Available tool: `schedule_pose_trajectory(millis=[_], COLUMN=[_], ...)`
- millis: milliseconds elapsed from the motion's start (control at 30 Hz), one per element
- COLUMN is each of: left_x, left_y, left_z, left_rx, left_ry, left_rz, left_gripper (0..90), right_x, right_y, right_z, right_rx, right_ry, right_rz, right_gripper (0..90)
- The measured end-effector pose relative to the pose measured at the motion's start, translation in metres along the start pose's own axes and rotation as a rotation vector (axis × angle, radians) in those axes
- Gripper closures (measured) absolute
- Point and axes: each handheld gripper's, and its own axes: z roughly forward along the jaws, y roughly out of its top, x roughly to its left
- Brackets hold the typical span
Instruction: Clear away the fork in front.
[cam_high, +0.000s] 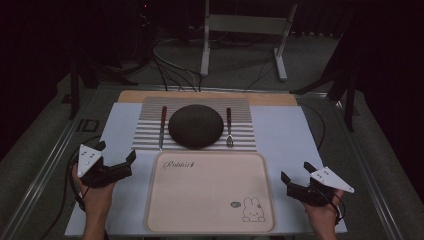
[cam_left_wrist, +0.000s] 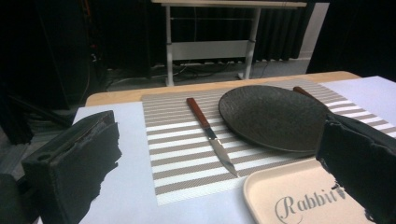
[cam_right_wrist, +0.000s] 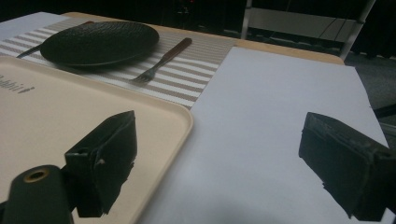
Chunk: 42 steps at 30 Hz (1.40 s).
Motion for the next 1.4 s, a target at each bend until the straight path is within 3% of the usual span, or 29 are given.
schedule_pose_trajectory(millis=[333,633,833,1067,1400], left_x=[0.0,-0.002,-0.002,0.0,0.0], left_y=[-0.004,-0.004,-0.005,-0.005,-0.006], left_z=[0.002,0.002,0.002,0.002,0.004], left_rx=[0.011,0.022,0.018,0.01,0.031], left_ry=[0.016,0.048,0.037,0.024,0.029], left_rz=[-0.005,0.019,0.008,-0.011,-0.004], left_gripper=[0.2,0.2,0.3,0.3,0.3], right_x=[-0.001,0.007,0.01,0.007,0.009], right_y=[0.0,0.007,0.016,0.028,0.039], right_z=[0.002,0.007,0.008,0.013,0.026], right_rx=[0.013,0.035,0.024,0.013,0.016], right_ry=[-0.011,-0.029,-0.02,-0.017,-0.019], right_rz=[0.016,0.005,-0.006,0.024,0.005], right_gripper=[11.0,11.0,11.1,11.1,11.2])
